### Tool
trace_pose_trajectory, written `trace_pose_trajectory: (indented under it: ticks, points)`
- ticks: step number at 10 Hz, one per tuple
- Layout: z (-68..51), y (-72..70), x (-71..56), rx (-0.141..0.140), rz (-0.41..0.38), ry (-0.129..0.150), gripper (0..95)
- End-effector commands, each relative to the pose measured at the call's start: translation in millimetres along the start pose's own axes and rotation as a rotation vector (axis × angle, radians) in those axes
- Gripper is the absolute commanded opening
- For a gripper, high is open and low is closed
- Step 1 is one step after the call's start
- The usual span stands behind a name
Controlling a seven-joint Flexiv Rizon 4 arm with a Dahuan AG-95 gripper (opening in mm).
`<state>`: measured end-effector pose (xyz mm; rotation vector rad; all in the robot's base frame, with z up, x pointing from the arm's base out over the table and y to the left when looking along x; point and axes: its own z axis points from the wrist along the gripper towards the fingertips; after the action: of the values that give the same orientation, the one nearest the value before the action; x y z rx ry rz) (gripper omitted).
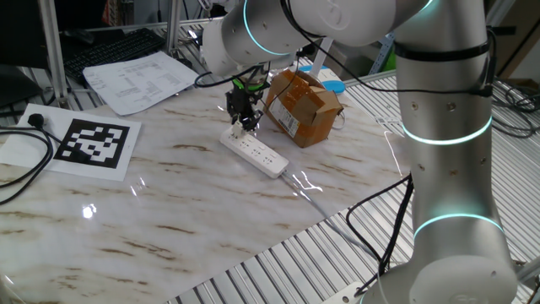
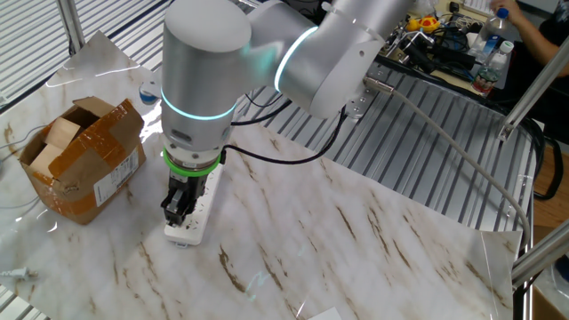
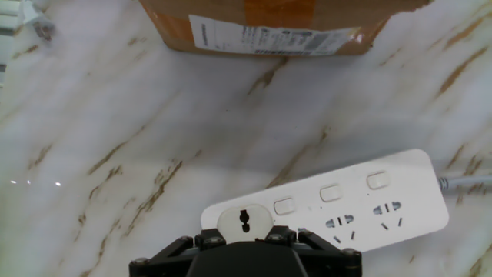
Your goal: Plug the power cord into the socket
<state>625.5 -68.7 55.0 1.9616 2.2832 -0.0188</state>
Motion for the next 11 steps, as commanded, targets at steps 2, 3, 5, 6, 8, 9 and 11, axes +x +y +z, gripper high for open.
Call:
trace_pose_trajectory:
  ticks: [2,3,5,6,8,9,11]
  points:
    - [2.5,-2.0,4.7,-0.009,-0.002,0.007,0.0]
    - [2.0,-2.0,5.9,-0.01,-0.002,0.007,0.0]
    - [0.4,-2.8,9.8,-0.015,-0.012,0.004,0.0]
    - [1.7,-3.3,10.6,-0.017,-0.016,0.014,0.0]
    - [5.1,-5.1,13.3,-0.028,-0.02,0.006,0.0]
    - [3.9,-5.4,15.7,-0.023,-0.019,0.008,0.0]
    - [2.7,-7.3,19.0,-0.021,-0.011,0.01,0.0]
